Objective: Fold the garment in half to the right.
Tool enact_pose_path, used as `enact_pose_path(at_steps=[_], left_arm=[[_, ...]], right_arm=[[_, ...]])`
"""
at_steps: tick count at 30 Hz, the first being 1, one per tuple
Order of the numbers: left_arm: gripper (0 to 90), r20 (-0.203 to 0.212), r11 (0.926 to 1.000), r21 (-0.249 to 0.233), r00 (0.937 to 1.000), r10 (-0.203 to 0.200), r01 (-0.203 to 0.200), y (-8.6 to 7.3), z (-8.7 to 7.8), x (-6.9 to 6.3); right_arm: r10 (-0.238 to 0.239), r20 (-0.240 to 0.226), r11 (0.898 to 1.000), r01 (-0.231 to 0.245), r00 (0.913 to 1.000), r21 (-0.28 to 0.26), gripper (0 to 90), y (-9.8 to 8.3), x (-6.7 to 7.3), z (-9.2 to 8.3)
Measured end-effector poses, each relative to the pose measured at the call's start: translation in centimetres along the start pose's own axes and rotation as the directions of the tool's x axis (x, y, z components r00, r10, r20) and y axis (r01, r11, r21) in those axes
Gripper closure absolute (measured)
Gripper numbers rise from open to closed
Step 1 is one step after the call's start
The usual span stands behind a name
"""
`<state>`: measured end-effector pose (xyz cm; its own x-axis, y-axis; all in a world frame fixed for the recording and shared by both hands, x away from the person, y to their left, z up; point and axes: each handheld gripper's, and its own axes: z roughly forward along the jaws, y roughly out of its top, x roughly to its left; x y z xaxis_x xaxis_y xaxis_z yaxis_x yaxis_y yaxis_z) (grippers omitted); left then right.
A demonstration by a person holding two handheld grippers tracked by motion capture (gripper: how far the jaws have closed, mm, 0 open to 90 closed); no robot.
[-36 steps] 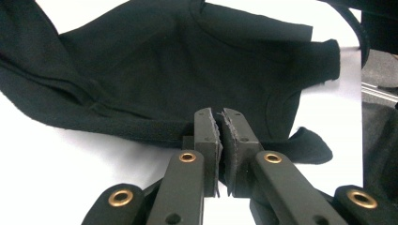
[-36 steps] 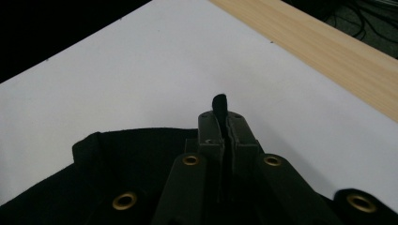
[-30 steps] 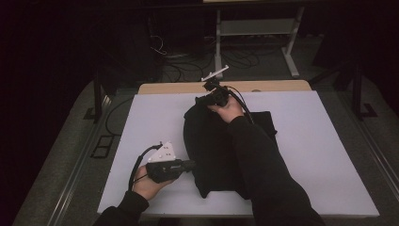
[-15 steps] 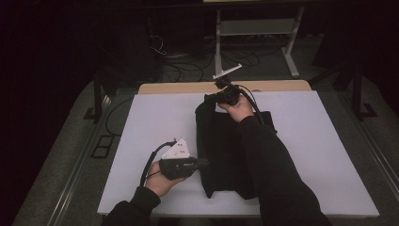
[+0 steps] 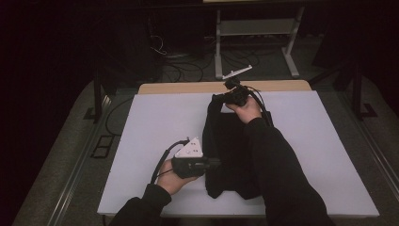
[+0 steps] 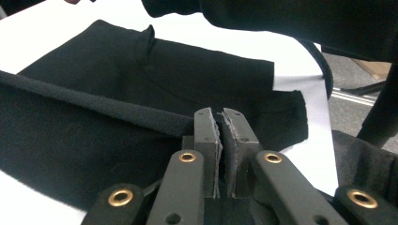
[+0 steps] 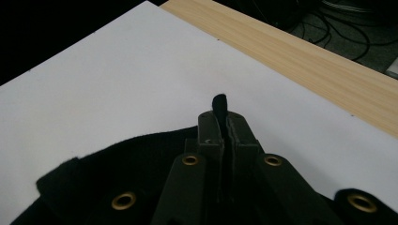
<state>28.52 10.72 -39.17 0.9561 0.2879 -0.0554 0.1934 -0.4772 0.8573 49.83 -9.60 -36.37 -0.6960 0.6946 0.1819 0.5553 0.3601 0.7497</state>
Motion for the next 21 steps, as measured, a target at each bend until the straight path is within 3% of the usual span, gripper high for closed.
enact_pose_path(at_steps=[11, 21], left_arm=[[83.6, 0.031, 0.9999, 0.008, 0.9994, 0.013, -0.013, 0.8, 1.7, -0.4], [83.6, 0.049, 0.9999, 0.003, 0.9988, 0.01, -0.01, 1.2, 2.8, -0.5]], right_arm=[[0.036, 0.011, 0.999, -0.036, 0.9993, -0.012, 84.7, -1.0, -1.2, -1.0], [0.031, 0.044, 1.0, -0.031, 0.9986, -0.007, 84.6, -1.7, -1.9, -1.3]])
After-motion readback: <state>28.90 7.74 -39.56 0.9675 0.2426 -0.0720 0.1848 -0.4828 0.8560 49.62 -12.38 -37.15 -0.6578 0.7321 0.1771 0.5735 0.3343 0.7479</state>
